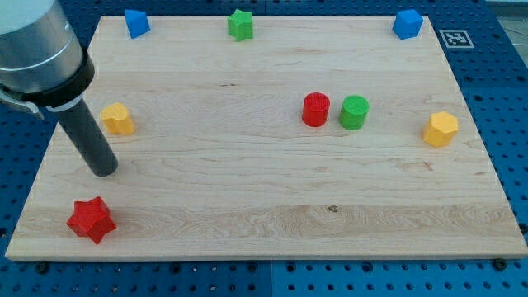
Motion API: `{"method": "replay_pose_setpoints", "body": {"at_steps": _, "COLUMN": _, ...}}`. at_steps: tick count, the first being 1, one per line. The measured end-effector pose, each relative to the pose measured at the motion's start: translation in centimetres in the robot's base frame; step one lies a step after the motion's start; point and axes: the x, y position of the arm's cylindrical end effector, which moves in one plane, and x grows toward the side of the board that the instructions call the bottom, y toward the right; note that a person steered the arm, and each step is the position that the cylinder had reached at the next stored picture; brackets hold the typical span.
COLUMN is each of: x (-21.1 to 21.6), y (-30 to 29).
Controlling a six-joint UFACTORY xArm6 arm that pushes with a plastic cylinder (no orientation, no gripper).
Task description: Move the red circle diagonally below to the green circle
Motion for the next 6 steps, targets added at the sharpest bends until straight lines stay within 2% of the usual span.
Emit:
{"method": "replay_pose_setpoints", "body": {"at_steps": 2, "x": -3.4, "y": 9.6}}
{"method": "replay_pose_setpoints", "body": {"at_steps": 4, "x": -13.0, "y": 17.5}}
{"method": "replay_pose_setpoints", "body": {"at_steps": 6, "x": -12.4, "y": 24.8}}
